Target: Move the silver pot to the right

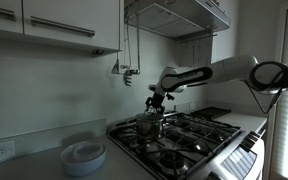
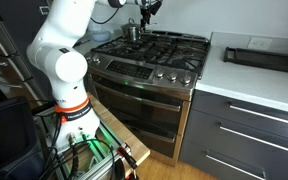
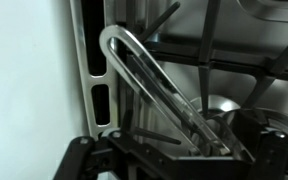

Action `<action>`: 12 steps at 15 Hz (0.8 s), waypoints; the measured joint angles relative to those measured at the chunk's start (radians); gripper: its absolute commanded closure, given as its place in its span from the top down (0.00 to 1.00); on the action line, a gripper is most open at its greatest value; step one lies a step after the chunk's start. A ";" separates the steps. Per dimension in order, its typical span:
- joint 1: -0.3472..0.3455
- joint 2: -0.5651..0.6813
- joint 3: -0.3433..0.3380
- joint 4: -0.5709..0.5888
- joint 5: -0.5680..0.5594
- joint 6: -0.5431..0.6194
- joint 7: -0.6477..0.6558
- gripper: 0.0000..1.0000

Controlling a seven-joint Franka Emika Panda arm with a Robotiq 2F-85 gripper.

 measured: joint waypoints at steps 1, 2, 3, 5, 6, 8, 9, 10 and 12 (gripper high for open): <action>0.000 0.000 0.001 -0.007 0.000 0.000 -0.008 0.74; 0.000 0.000 0.001 -0.012 0.000 0.000 -0.016 0.68; -0.001 0.000 0.001 -0.017 0.000 0.000 -0.023 0.58; -0.001 0.000 0.001 -0.020 0.000 0.000 -0.031 0.42; -0.001 -0.001 0.001 -0.020 0.000 0.000 -0.036 0.35; -0.002 -0.002 0.001 -0.020 -0.001 0.000 -0.045 0.26; -0.003 -0.002 0.001 -0.022 -0.002 0.000 -0.050 0.25; -0.005 -0.002 0.001 -0.023 -0.003 0.000 -0.056 0.21; -0.008 -0.002 0.000 -0.027 -0.005 0.000 -0.062 0.24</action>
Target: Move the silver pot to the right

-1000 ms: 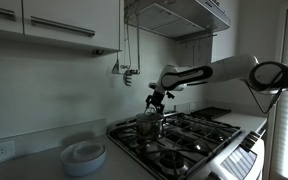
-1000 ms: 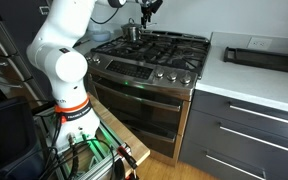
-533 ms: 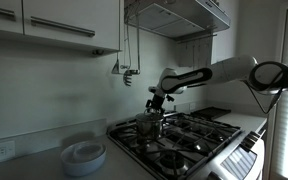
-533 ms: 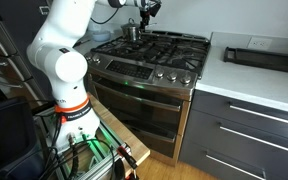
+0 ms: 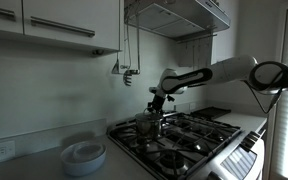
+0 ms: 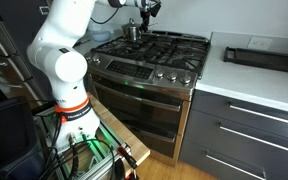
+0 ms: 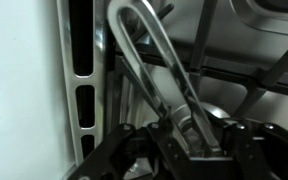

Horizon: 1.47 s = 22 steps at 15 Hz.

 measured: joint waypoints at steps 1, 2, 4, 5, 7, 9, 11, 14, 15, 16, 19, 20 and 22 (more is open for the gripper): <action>-0.001 -0.001 0.000 -0.001 0.000 0.000 -0.001 0.25; -0.002 -0.002 0.000 -0.003 -0.001 0.000 -0.002 0.25; -0.004 -0.006 0.000 -0.007 -0.002 0.000 -0.002 0.23; -0.005 -0.007 0.000 -0.008 -0.003 0.000 -0.003 0.22; -0.006 -0.009 -0.001 -0.011 -0.005 0.000 -0.003 0.10; -0.010 -0.012 -0.002 -0.014 -0.009 0.000 -0.003 0.06; -0.014 -0.013 -0.003 -0.018 -0.014 0.000 -0.003 0.32; -0.021 -0.018 -0.007 -0.018 -0.020 0.002 -0.003 0.52; -0.022 -0.021 -0.008 -0.018 -0.023 0.002 -0.003 0.59; -0.023 -0.023 -0.010 -0.018 -0.027 0.002 -0.003 0.68; -0.024 -0.032 -0.015 -0.018 -0.034 0.002 -0.003 0.27; -0.024 -0.035 -0.016 -0.018 -0.035 0.002 -0.003 0.19; -0.025 -0.037 -0.018 -0.020 -0.037 0.002 -0.007 0.06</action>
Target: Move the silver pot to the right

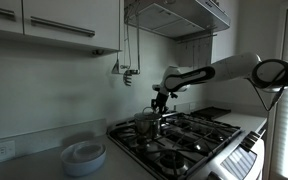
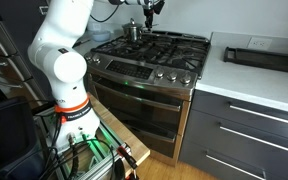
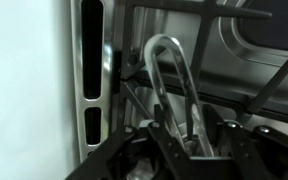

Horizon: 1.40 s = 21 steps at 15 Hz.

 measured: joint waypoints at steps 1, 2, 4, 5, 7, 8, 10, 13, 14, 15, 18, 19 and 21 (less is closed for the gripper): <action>0.000 0.000 0.000 -0.003 -0.001 0.000 -0.002 0.01; 0.000 0.000 -0.001 -0.006 -0.003 0.000 -0.004 0.00; 0.000 0.000 -0.003 -0.014 -0.007 0.000 -0.007 0.00; 0.000 0.000 -0.004 -0.015 -0.009 0.000 -0.007 0.01; 0.000 -0.001 -0.005 -0.015 -0.014 0.000 -0.009 0.26; 0.000 -0.001 -0.006 -0.015 -0.018 0.000 -0.009 0.25; 0.000 -0.002 -0.007 -0.015 -0.024 0.000 -0.009 0.33; -0.001 -0.009 -0.011 -0.015 -0.032 0.000 -0.011 0.55; -0.001 -0.012 -0.012 -0.015 -0.035 0.000 -0.011 0.62; -0.001 -0.016 -0.013 -0.014 -0.037 0.000 -0.012 0.56; -0.001 -0.030 -0.014 -0.012 -0.042 0.000 -0.013 0.49; -0.001 -0.034 -0.014 -0.012 -0.043 0.000 -0.014 0.47; -0.001 -0.039 -0.015 -0.012 -0.044 0.000 -0.016 0.22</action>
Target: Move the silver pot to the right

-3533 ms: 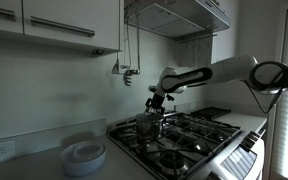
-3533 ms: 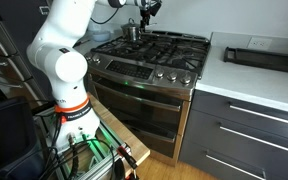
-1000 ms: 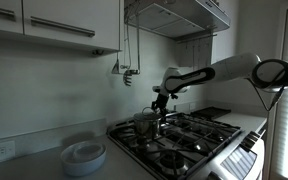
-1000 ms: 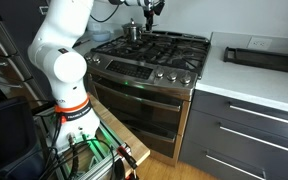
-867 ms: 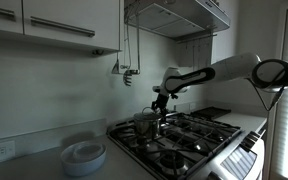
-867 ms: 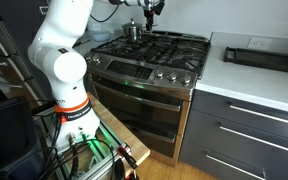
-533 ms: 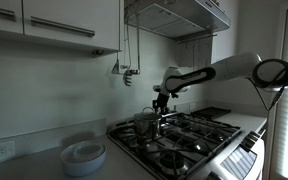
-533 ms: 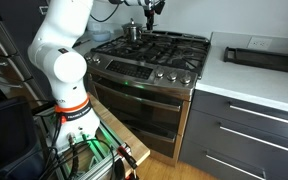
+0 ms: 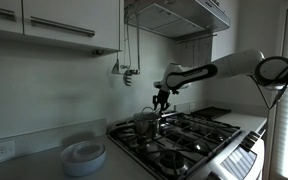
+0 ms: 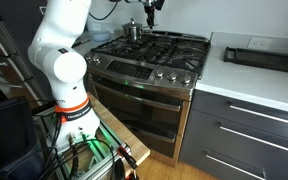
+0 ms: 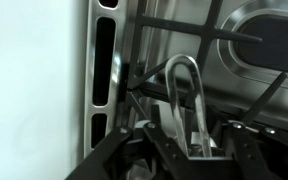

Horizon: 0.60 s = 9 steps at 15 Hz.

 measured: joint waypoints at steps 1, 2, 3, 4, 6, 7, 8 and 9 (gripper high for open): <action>0.000 -0.001 0.000 0.000 0.000 0.000 -0.001 0.21; 0.000 -0.002 0.000 0.000 -0.001 0.000 -0.002 0.12; 0.000 -0.002 -0.001 0.000 -0.002 -0.001 -0.004 0.10; 0.000 -0.003 -0.001 -0.001 -0.002 -0.003 -0.014 0.09; 0.000 -0.004 -0.003 -0.003 -0.006 -0.006 -0.025 0.16; 0.000 -0.004 -0.003 -0.004 -0.007 -0.007 -0.032 0.45; 0.000 -0.004 -0.004 -0.004 -0.007 -0.007 -0.038 0.32; 0.000 -0.004 -0.004 -0.004 -0.008 -0.007 -0.039 0.11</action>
